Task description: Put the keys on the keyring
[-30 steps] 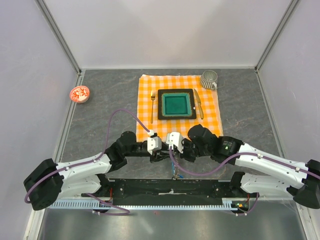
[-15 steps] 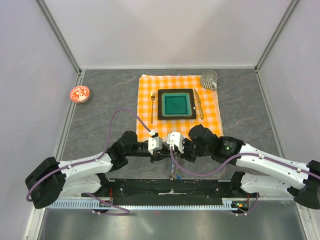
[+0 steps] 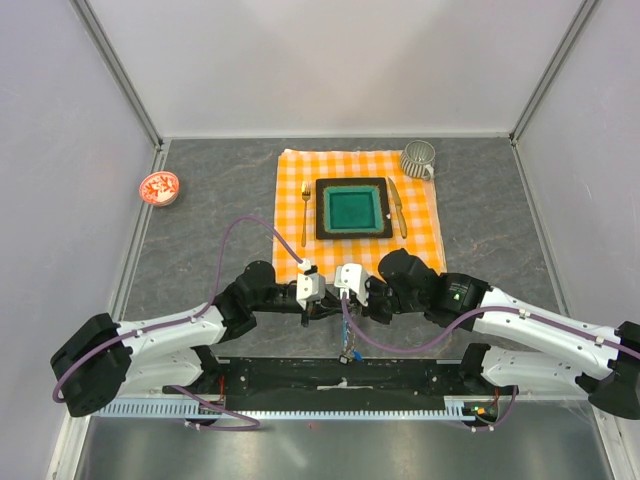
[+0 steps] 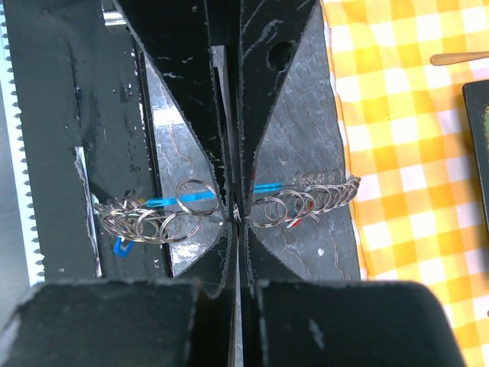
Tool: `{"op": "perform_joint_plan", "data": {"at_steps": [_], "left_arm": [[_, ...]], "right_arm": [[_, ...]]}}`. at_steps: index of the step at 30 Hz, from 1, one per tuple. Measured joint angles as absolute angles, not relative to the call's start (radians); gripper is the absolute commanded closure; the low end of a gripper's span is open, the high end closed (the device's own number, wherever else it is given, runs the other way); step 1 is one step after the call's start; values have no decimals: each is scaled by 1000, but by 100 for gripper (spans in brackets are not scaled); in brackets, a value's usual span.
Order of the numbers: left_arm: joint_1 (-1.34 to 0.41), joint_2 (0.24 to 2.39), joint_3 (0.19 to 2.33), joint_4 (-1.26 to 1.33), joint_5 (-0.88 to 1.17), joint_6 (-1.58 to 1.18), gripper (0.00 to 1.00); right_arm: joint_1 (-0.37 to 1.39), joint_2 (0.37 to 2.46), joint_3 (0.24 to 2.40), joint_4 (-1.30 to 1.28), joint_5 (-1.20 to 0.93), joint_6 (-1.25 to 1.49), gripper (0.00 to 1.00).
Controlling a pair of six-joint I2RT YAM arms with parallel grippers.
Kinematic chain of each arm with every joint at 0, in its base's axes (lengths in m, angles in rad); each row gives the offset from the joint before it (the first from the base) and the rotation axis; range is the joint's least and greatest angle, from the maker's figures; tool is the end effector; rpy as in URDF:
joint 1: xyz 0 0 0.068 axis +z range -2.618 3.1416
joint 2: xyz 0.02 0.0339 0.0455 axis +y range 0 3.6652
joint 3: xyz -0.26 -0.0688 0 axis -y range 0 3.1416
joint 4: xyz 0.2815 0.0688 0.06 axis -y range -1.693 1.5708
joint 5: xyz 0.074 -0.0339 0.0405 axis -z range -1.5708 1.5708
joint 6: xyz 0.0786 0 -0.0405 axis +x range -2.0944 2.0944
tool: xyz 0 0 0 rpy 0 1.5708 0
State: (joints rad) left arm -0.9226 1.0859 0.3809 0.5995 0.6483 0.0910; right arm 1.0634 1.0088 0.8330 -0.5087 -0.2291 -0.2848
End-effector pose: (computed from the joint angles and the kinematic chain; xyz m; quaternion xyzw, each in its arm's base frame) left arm 0.1360 -0.2582 0.1924 0.5283 0.5127 -0.4727 0.4843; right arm 0.1232 0.2584 0.2482 -0.5985 0.6706 0.2572 0.3549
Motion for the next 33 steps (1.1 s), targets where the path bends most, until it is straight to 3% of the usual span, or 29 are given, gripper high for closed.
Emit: {"op": "perform_joint_plan", "data": {"at_steps": [6, 8, 9, 12, 22, 33], "left_arm": [[-923, 1086, 381, 598, 664, 86, 98], [-923, 1086, 381, 598, 664, 86, 98], [-923, 1085, 381, 598, 664, 86, 98], [-923, 1073, 365, 617, 647, 84, 98], [-923, 1040, 204, 837, 576, 59, 98], [-923, 1021, 155, 989, 570, 44, 98]], "right_arm": [[1063, 1009, 833, -508, -229, -284, 99], [1063, 1009, 832, -506, -229, -284, 85], [1063, 1008, 831, -504, -228, -280, 70], [1063, 989, 811, -470, -220, -266, 61], [1065, 783, 672, -277, -110, -133, 58], [1065, 733, 481, -118, -168, -38, 57]]}}
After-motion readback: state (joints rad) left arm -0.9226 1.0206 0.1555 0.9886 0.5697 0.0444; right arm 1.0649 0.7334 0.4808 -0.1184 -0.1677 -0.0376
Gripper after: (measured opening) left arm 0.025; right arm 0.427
